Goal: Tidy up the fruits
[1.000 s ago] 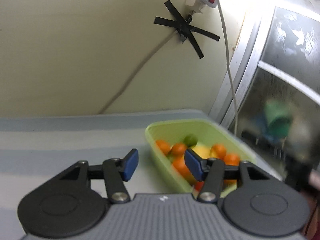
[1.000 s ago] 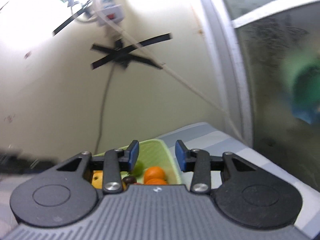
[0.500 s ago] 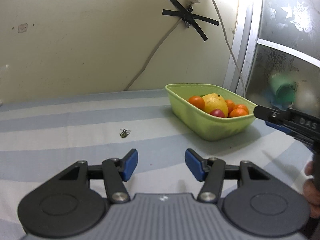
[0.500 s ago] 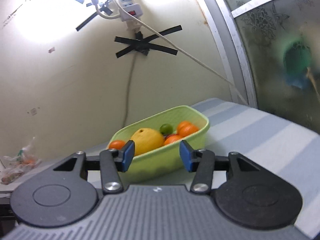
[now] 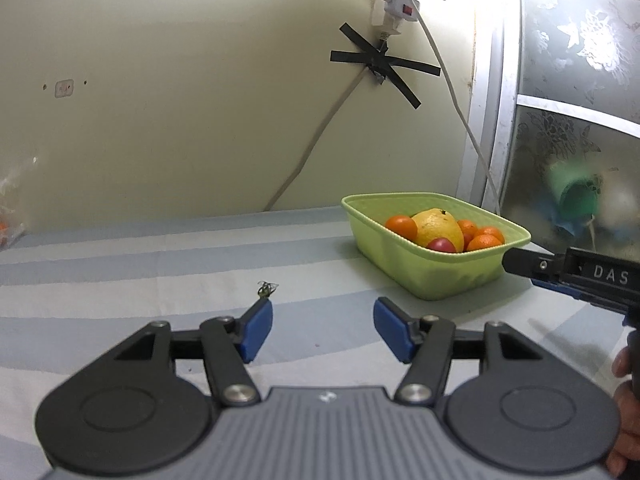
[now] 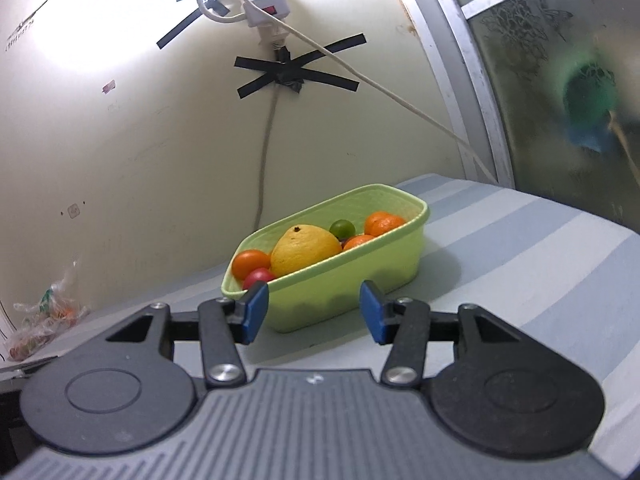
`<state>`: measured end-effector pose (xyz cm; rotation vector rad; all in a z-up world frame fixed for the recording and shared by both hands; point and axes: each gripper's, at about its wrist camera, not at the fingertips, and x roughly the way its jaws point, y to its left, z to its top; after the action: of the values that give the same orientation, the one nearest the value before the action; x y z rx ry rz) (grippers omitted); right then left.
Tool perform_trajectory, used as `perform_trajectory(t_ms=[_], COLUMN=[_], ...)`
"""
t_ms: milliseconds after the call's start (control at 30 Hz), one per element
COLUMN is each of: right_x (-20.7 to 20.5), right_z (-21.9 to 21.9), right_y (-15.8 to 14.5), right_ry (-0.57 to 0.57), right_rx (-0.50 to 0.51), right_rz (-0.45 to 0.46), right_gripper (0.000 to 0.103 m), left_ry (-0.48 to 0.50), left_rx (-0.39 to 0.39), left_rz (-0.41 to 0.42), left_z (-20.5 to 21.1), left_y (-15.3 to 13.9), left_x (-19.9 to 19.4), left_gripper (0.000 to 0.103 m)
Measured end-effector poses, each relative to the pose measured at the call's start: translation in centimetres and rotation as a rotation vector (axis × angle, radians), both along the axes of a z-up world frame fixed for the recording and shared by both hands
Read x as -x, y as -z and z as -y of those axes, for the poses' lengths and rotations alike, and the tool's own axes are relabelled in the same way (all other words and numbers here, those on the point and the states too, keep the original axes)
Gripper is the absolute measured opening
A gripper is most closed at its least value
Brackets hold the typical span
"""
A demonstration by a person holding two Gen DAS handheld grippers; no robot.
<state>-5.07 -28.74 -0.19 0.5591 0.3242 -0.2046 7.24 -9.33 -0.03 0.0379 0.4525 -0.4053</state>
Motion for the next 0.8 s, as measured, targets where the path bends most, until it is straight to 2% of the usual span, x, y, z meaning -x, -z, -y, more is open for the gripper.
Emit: perform_trajectory(t_ms=[800], right_x=[-0.01], right_z=[-0.18], right_y=[-0.01], right_ry=[-0.005], right_rx=[-0.001], right_rz=[-0.008], right_gripper=[0.058], left_ry=[-0.014], left_rx=[-0.016], left_rz=[-0.007], left_z=[0.04], left_y=[0.04], left_x=[-0.21], left_gripper=[0.061])
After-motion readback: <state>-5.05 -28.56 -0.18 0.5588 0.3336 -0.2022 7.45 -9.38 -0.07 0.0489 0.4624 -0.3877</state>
